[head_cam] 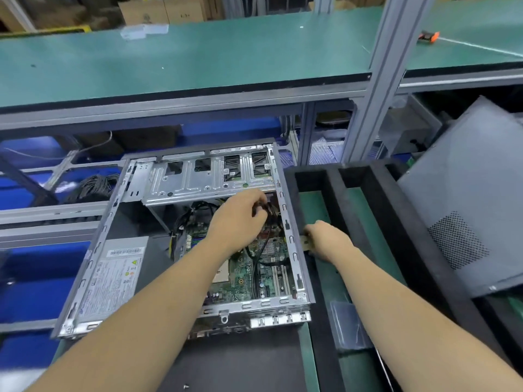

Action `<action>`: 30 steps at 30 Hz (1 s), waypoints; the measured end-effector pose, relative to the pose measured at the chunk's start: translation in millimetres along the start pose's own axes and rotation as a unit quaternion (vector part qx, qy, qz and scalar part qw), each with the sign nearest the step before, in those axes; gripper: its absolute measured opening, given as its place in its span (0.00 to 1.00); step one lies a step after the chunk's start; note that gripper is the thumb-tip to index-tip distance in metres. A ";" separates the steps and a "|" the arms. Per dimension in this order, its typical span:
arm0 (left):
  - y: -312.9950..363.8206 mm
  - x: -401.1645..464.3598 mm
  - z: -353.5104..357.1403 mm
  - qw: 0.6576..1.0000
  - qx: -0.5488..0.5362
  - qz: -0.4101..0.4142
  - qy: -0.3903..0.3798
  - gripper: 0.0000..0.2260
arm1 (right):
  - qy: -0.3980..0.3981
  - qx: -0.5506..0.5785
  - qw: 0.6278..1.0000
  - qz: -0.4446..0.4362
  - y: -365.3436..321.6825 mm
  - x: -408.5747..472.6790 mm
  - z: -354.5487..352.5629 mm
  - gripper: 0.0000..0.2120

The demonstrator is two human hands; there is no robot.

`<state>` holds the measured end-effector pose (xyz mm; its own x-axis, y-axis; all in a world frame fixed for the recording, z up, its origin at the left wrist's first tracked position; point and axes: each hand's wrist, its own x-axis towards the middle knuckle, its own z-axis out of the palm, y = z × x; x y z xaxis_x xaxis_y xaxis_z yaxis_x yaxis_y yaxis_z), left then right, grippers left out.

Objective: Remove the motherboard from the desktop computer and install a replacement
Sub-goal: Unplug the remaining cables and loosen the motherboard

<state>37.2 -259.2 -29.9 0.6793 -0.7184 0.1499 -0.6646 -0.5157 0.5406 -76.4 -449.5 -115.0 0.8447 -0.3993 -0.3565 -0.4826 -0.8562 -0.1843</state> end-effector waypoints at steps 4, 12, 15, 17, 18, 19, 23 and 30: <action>-26.2 -7.8 -12.1 0.999 0.014 -0.051 -0.006 0.06 | -0.018 0.018 1.000 -0.013 0.6 6.5 3.2 0.15; -59.3 -13.9 -30.1 0.993 0.078 -0.068 -0.052 0.08 | 0.139 0.146 0.976 0.081 -8.5 -7.4 -37.9 0.18; -74.5 -13.9 -49.1 0.949 0.267 -0.030 -0.162 0.10 | 0.353 0.268 0.896 0.040 -51.1 -22.0 -86.5 0.13; -84.7 -18.0 -56.6 0.906 0.339 -0.033 -0.251 0.11 | 0.402 0.266 0.873 -0.074 -91.4 -34.7 -107.1 0.14; -89.2 -21.2 -56.4 0.887 0.357 -0.037 -0.291 0.12 | 0.385 0.255 0.879 -0.122 -111.7 -39.3 -111.0 0.15; -92.2 -25.4 -52.7 0.870 0.376 -0.036 -0.317 0.11 | 0.339 0.237 0.897 -0.155 -129.7 -40.8 -109.5 0.15; -95.8 -37.9 -25.9 0.884 0.357 -0.047 -0.296 0.11 | 0.116 0.117 0.974 -0.153 -174.3 -22.2 -63.9 0.14; -101.6 -20.3 -32.1 0.928 0.276 -0.164 -0.191 0.18 | 0.045 -0.067 0.993 -0.084 -172.1 11.1 -21.0 0.13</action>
<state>100.9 -177.3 -61.3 0.7829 -0.5396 -0.3098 -0.5717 -0.8203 -0.0160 20.9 -313.4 -68.0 0.9309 -0.2696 -0.2465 -0.3030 -0.9468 -0.1087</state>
